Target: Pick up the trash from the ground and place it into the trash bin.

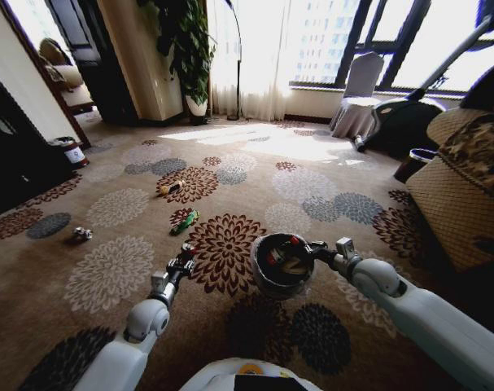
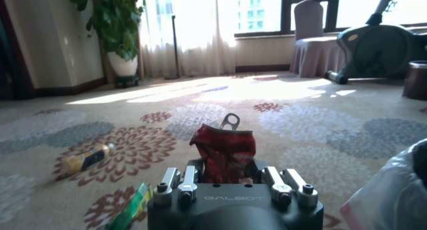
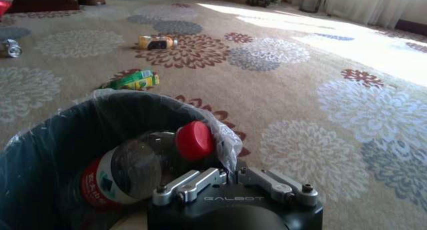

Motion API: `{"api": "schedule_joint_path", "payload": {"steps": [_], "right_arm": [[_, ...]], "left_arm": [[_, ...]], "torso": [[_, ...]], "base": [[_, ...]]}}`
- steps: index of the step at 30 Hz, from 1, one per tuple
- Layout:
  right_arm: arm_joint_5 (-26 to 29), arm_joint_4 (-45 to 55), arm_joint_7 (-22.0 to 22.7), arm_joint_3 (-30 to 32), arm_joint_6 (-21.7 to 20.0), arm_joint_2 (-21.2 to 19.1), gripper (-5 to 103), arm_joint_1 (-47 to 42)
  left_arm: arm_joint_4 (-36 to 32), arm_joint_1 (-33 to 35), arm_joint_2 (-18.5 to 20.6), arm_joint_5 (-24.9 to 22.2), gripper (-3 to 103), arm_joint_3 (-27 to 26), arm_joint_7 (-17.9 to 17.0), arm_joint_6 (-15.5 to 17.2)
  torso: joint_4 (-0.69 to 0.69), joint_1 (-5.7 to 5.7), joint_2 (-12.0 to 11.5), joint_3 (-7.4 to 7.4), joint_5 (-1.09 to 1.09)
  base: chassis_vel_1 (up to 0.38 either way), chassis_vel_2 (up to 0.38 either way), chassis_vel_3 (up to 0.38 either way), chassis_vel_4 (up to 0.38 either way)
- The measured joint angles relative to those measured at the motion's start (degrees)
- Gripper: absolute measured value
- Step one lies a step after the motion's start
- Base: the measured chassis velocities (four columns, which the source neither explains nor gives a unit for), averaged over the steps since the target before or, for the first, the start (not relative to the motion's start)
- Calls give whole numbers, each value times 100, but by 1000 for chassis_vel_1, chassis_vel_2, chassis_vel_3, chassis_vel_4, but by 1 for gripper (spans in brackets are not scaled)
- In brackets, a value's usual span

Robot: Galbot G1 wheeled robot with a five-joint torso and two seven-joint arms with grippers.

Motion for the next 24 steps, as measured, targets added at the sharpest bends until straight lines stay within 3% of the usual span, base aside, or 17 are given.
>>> {"api": "schedule_joint_path", "payload": {"steps": [2,3,5,6,9,10,13,17,20,24], "right_arm": [[-33,20,-1,-52,-5,83,3,39],[-33,20,-1,-52,-5,83,3,39],[-118,58,-4,-124,-9,138,3,52],[-118,58,-4,-124,-9,138,3,52],[-165,125,-2,-134,-17,172,3,4],[-165,125,-2,-134,-17,172,3,4],[-156,162,-1,-83,-43,151,3,-38],[-113,178,-3,-54,-61,104,3,-48],[-22,156,-1,32,-96,43,3,-83],[124,108,-3,140,-121,40,3,-123]], "left_arm": [[-479,-415,445,-619,43,324,-198,300],[-479,-415,445,-619,43,324,-198,300],[-758,-1027,905,-1180,43,914,-247,454],[-758,-1027,905,-1180,43,914,-247,454],[-729,-2054,1293,-1661,43,1971,-122,353],[-729,-2054,1293,-1661,43,1971,-122,353],[-282,-2951,1212,-1839,43,2883,-13,182],[15,-3445,1004,-1940,43,3500,-68,156],[95,-3892,748,-2465,43,4278,-474,257],[-94,-4017,621,-2823,43,4496,-693,377]], "torso": [[1,0,0,0,0],[1,0,0,0,0],[3,0,1,0,0],[3,0,1,0,0],[1,0,1,0,-1],[1,0,1,0,-1],[2,0,1,0,-2],[2,0,1,0,-1],[0,0,1,1,0],[0,0,1,0,1]], "base": [[0,0,0,0],[0,0,0,0],[0,0,0,0],[0,0,0,0],[0,0,0,0],[0,0,0,0],[0,0,0,0],[0,0,0,0],[0,0,0,0],[0,0,0,0]]}}
